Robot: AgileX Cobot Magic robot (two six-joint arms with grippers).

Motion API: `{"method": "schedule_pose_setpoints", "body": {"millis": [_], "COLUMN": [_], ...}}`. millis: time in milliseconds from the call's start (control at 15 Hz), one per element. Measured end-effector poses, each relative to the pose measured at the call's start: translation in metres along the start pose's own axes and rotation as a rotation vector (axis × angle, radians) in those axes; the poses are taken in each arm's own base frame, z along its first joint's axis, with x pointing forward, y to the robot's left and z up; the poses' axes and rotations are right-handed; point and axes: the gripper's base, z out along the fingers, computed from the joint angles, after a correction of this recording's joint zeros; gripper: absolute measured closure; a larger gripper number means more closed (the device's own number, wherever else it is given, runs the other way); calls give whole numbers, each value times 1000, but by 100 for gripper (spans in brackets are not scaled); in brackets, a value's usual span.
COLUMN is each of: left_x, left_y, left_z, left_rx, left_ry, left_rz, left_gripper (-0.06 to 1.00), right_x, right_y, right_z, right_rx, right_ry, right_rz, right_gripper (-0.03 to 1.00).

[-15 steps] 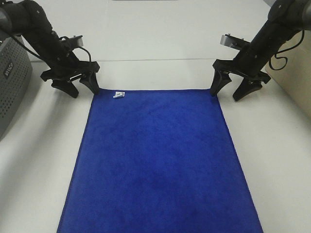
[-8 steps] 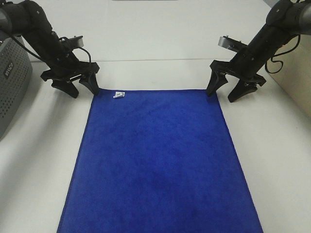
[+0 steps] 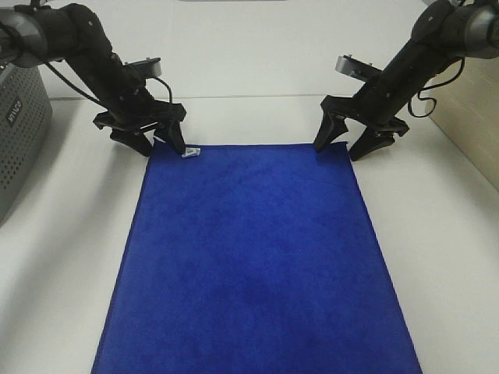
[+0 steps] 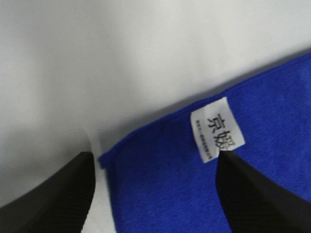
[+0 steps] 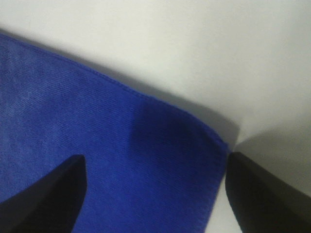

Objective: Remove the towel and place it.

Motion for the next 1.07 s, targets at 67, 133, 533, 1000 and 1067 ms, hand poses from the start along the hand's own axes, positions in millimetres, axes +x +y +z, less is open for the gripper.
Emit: {"method": "schedule_pose_setpoints", "body": {"millis": [67, 133, 533, 1000, 1067], "left_x": [0, 0, 1, 2, 2], "left_y": [-11, -16, -18, -16, -16], "left_z": [4, 6, 7, 13, 13], "left_rx": [4, 11, 13, 12, 12], "left_ry": [-2, 0, 3, 11, 11], "left_rz": [20, 25, 29, 52, 62], "left_gripper": [27, 27, 35, 94, 94], "right_x": [-2, -3, -4, -3, -3], "right_y": [7, 10, 6, 1, 1], "right_z": [4, 6, 10, 12, 12], "right_rx": [-3, 1, 22, 71, 71], "right_ry": [-12, -21, -32, -19, -19], "right_rz": [-13, -19, -32, -60, -60], "right_gripper": [19, 21, 46, 95, 95]}}
